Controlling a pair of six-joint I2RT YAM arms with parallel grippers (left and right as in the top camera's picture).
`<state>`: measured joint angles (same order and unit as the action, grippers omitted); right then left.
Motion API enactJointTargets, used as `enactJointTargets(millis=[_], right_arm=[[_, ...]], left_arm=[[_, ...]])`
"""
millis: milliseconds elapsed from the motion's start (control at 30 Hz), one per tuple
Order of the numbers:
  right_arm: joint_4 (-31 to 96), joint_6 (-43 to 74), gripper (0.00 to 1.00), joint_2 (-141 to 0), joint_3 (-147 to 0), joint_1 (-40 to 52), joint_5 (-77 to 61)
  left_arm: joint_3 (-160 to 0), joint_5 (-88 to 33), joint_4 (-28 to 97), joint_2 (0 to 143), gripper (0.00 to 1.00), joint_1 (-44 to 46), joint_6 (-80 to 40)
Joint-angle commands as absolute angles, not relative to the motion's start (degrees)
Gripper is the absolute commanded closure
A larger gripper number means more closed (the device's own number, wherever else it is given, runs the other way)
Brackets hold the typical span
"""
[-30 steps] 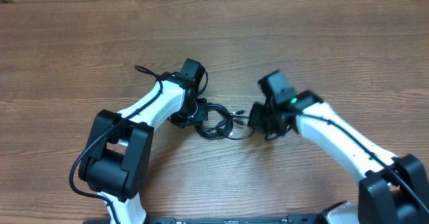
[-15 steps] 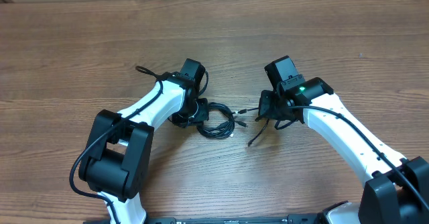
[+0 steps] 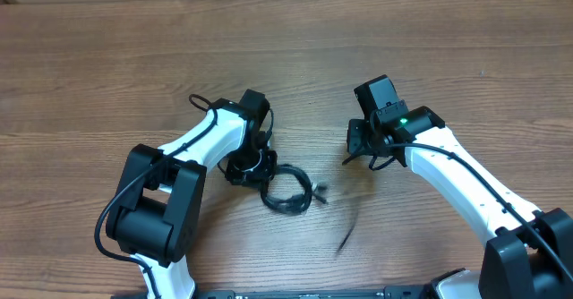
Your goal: Untangle cables
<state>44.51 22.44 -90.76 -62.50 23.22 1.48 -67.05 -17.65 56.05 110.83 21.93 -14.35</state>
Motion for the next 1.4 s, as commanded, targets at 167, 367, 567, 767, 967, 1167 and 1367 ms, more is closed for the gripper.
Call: enactJointTargets(millis=[167, 367, 567, 767, 967, 1167, 1367], right_arm=[[45.1, 20.5, 0.75, -90.5, -62.2, 22.9, -10.9], [51.4, 19.9, 0.66, -90.6, -61.6, 22.9, -13.9], [49.6, 17.5, 0.62, -90.6, -56.9, 22.9, -22.9], [42.4, 18.0, 0.62, -90.6, -51.1, 24.3, -28.0], [38.7, 21.8, 0.61, -90.6, -49.8, 27.2, -28.1], [35.0, 24.3, 0.61, -91.4, -49.8, 29.9, -27.9], [29.8, 33.9, 0.62, -96.6, -49.7, 31.1, -25.4]], left_arm=[[-65.7, -24.9, 55.2, 112.8, 0.71, 20.5, -10.9], [-65.7, -24.9, 54.6, 112.8, 0.66, 20.6, -13.1], [-65.7, -24.9, 54.6, 112.8, 0.66, 20.6, -13.2], [-65.7, -24.9, 53.9, 112.8, 0.66, 20.6, -15.7], [-66.5, -25.2, 53.1, 112.8, 0.66, 20.5, -15.9], [-70.7, -25.1, 53.0, 112.8, 0.68, 20.5, -15.9], [-72.4, -25.1, 46.7, 112.8, 0.81, 20.6, -15.9]])
